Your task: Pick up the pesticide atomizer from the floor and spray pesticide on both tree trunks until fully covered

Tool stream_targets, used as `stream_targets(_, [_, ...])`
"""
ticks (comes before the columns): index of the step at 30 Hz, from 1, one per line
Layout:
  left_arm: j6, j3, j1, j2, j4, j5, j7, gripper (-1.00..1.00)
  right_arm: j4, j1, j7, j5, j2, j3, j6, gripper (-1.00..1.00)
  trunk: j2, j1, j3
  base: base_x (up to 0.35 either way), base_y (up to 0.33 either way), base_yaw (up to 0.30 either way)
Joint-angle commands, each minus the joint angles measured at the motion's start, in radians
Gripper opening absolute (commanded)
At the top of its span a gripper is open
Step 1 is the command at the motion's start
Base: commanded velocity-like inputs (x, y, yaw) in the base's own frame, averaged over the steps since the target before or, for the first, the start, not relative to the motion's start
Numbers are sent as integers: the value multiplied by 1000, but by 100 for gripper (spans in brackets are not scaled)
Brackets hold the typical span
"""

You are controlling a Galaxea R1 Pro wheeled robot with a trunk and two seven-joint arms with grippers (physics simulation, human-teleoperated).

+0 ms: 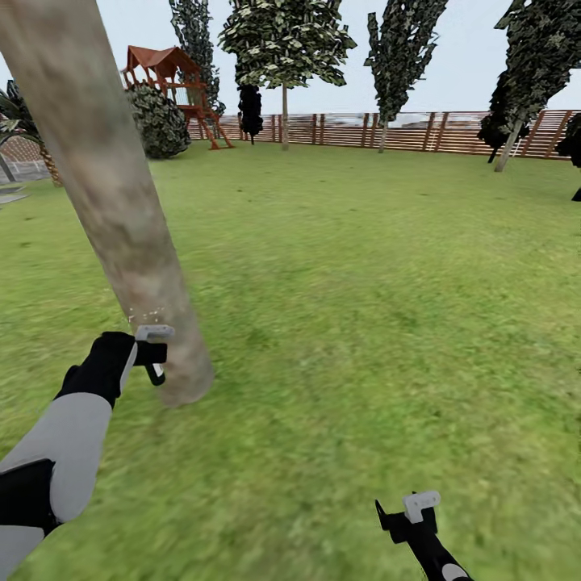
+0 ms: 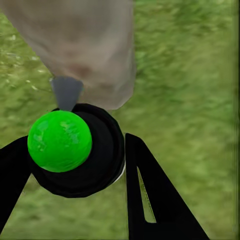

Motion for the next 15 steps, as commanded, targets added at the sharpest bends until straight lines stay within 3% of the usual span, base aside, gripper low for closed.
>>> stream_targets(1, [4, 4, -1, 0, -1, -10, -9, -100, 1, -1, 5, 6, 0, -9, -3, 100, 0, 0, -1, 0, -275, 0])
stream_targets(7, [3, 4, 3, 13, -1, -13, -6, -100, 1, -1, 5, 5, 0, -9, -3, 100, 0, 0, -1, 18, -274, 141])
stream_targets(8, [2, 4, 3, 22, -1, -13, -5, -100, 1, -1, 5, 5, 0, -9, -3, 100, 0, 0, -1, 120, -257, 138])
stream_targets(10, [-1, 4, 5, 73, 11, -11, -2, -100, 1, -1, 5, 6, 0, -9, -3, 100, 0, 0, -1, 188, -163, 50])
stream_targets(11, [-2, 4, 8, 82, 14, -11, -2, -100, 1, -1, 5, 6, 0, -9, -3, 100, 0, 0, -1, 122, -54, 15])
stream_targets(13, [-4, 4, 20, 84, 14, -8, -1, -100, 1, -1, 5, 5, 0, -9, -3, 100, 0, 0, -1, 64, -29, 8])
stream_targets(15, [-6, 5, 35, 53, 15, -6, -3, -100, 1, -1, 5, 5, 0, -9, -3, 100, 0, 0, -1, 14, -6, 2])
